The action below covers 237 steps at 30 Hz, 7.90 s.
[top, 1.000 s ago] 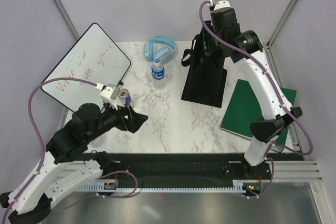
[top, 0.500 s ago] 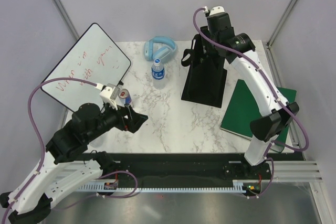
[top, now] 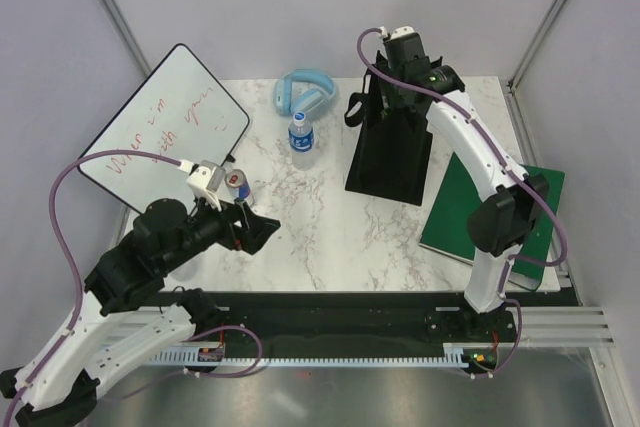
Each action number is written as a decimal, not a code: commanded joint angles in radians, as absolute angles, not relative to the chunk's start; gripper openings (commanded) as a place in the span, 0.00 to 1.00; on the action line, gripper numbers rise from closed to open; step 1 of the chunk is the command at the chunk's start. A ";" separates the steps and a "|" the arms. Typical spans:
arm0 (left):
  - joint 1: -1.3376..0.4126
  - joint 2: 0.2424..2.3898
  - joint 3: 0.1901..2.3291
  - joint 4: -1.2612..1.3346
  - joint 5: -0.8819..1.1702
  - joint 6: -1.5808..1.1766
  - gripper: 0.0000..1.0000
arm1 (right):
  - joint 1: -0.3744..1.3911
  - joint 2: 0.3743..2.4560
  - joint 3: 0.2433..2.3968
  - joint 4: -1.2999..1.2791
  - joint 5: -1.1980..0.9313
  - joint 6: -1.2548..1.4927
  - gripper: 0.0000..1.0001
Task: Place the beverage into the canvas bag
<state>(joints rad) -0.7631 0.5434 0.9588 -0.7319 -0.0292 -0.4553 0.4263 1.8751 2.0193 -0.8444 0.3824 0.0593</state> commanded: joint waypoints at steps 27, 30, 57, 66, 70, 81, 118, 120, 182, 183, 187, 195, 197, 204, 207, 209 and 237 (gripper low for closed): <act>-0.761 0.549 0.969 -0.735 -0.054 -0.434 1.00 | 0.301 2.003 1.913 -0.611 0.259 0.147 0.00; -0.759 0.549 0.971 -0.735 -0.052 -0.436 1.00 | 0.301 2.014 1.881 -0.589 0.258 0.152 0.00; -0.759 0.546 0.973 -0.738 -0.048 -0.443 1.00 | 0.276 2.020 1.792 -0.534 0.161 0.199 0.39; -0.761 0.543 0.974 -0.739 -0.044 -0.446 1.00 | 0.276 1.988 1.868 -0.604 0.175 0.189 0.53; -0.759 0.542 0.973 -0.742 -0.048 -0.445 1.00 | 0.276 1.956 1.913 -0.669 0.173 0.190 0.57; -0.761 0.551 0.976 -0.741 -0.054 -0.442 1.00 | 0.276 1.787 1.954 -0.735 0.089 0.181 0.74; -0.761 0.445 0.996 -0.755 -0.101 -0.396 1.00 | 0.758 1.989 2.286 -0.741 0.192 0.199 0.77; -0.761 0.439 0.996 -0.756 -0.107 -0.394 1.00 | 0.768 2.019 2.290 -0.727 0.207 0.192 0.77; -0.761 0.434 0.977 -0.756 -0.129 -0.423 1.00 | 0.776 1.882 2.391 -0.733 0.233 0.155 0.00; -0.761 0.434 0.974 -0.753 -0.126 -0.425 1.00 | 0.776 1.872 2.401 -0.732 0.267 0.143 0.00; -0.759 0.442 0.966 -0.742 -0.115 -0.430 1.00 | 0.776 1.797 2.407 -0.701 0.420 0.071 0.00; -0.761 0.442 0.974 -0.742 -0.112 -0.429 1.00 | 0.718 1.740 2.441 -0.683 0.555 -0.029 0.00; -0.761 0.440 0.965 -0.741 -0.110 -0.436 1.00 | 0.693 1.738 2.448 -0.680 0.558 -0.037 0.00; -0.761 0.456 0.963 -0.738 -0.103 -0.440 1.00 | 0.620 1.710 2.353 -0.678 0.618 -0.063 0.00; -0.761 0.448 0.956 -0.733 -0.104 -0.440 1.00 | 0.606 1.698 2.309 -0.678 0.652 -0.075 0.00; -0.761 0.449 0.953 -0.730 -0.104 -0.437 1.00 | 0.592 1.692 2.280 -0.680 0.658 -0.075 0.00; -0.761 0.439 0.940 -0.727 -0.110 -0.431 1.00 | 0.445 1.807 2.063 -0.638 0.465 0.052 0.00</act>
